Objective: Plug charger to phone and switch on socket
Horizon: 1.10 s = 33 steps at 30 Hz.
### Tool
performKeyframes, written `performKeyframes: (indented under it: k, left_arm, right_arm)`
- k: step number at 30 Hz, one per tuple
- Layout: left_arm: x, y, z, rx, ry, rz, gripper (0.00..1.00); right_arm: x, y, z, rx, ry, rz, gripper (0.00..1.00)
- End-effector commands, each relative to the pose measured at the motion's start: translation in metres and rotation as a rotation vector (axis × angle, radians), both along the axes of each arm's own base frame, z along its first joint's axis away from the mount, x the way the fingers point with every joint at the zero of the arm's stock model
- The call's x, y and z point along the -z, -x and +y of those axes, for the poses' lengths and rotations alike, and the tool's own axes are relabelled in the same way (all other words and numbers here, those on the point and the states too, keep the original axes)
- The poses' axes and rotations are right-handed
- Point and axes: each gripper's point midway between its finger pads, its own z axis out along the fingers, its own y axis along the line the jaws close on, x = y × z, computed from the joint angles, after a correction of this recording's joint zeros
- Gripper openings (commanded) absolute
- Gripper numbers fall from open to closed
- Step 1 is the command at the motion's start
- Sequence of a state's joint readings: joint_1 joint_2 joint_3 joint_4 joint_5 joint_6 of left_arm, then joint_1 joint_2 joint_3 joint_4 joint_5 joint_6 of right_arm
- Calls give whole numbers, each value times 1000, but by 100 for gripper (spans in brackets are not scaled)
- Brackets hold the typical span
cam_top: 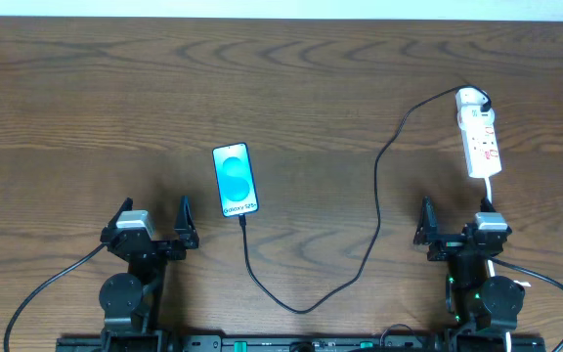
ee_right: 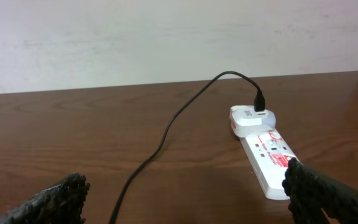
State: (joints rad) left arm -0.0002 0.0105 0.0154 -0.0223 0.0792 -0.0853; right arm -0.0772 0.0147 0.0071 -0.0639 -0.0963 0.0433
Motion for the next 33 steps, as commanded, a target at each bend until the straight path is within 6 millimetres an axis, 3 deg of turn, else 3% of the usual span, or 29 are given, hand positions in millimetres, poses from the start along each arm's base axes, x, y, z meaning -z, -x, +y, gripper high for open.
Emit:
performKeyframes:
  k: [1, 8, 33]
  left_arm:
    - [14, 1, -2, 12, 7, 47, 99]
    - [14, 1, -2, 12, 7, 47, 99]
    - [14, 1, -2, 12, 7, 47, 99]
  right_arm:
    - [0, 0, -1, 11, 16, -1, 99]
    - [1, 1, -17, 113, -38, -1, 99]
    - [0, 0, -6, 71, -39, -1, 99]
